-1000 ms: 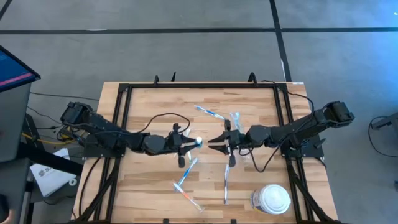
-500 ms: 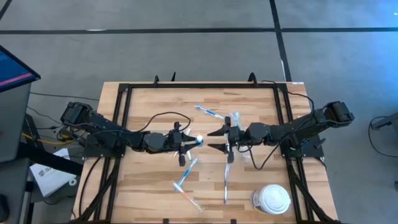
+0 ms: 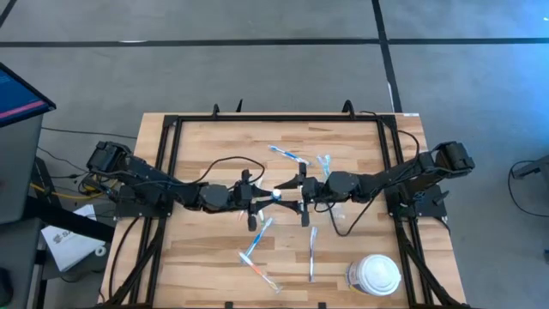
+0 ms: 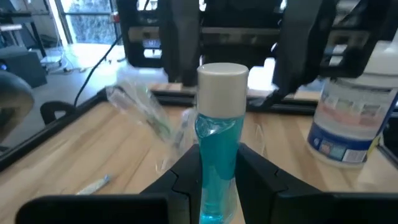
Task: Pick & Place toothbrushing station
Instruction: Put the blue mouthwash into the transparent organizer, then put the top orange toothbrush into the transparent organizer
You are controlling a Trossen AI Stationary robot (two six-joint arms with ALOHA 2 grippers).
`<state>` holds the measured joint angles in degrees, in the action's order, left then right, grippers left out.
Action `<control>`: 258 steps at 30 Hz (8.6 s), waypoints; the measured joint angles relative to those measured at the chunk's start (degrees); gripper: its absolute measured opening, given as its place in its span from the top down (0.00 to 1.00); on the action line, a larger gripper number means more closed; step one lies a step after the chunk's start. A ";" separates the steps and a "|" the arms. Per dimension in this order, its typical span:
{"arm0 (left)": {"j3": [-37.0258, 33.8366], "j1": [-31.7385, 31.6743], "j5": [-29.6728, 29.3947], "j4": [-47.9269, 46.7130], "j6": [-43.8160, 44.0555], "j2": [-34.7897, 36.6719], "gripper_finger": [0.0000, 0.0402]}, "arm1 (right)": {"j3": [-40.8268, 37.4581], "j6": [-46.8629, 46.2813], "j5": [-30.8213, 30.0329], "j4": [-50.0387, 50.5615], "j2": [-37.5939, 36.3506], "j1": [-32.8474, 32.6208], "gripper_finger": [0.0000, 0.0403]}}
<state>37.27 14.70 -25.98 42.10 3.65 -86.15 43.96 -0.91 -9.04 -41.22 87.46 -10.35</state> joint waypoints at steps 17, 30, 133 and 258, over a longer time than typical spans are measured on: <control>0.29 0.04 0.03 2.21 -0.45 0.04 0.83 | 0.33 -0.15 -0.07 0.05 -0.04 0.02 0.71; 0.29 0.04 -0.01 1.96 -0.45 0.04 0.83 | 0.31 -0.15 -0.09 0.38 -0.04 0.02 0.80; -3.32 1.19 0.77 -1.18 1.14 7.04 0.64 | -31.19 -29.14 -62.69 33.45 -40.26 -34.30 0.80; -3.30 -6.47 20.40 -48.14 43.09 -1.36 0.94 | -22.86 -15.76 -54.01 24.11 -31.95 -30.36 0.78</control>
<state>33.98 8.22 -5.59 -6.04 46.75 -87.51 21.10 -16.67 -63.05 -17.10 55.51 -40.71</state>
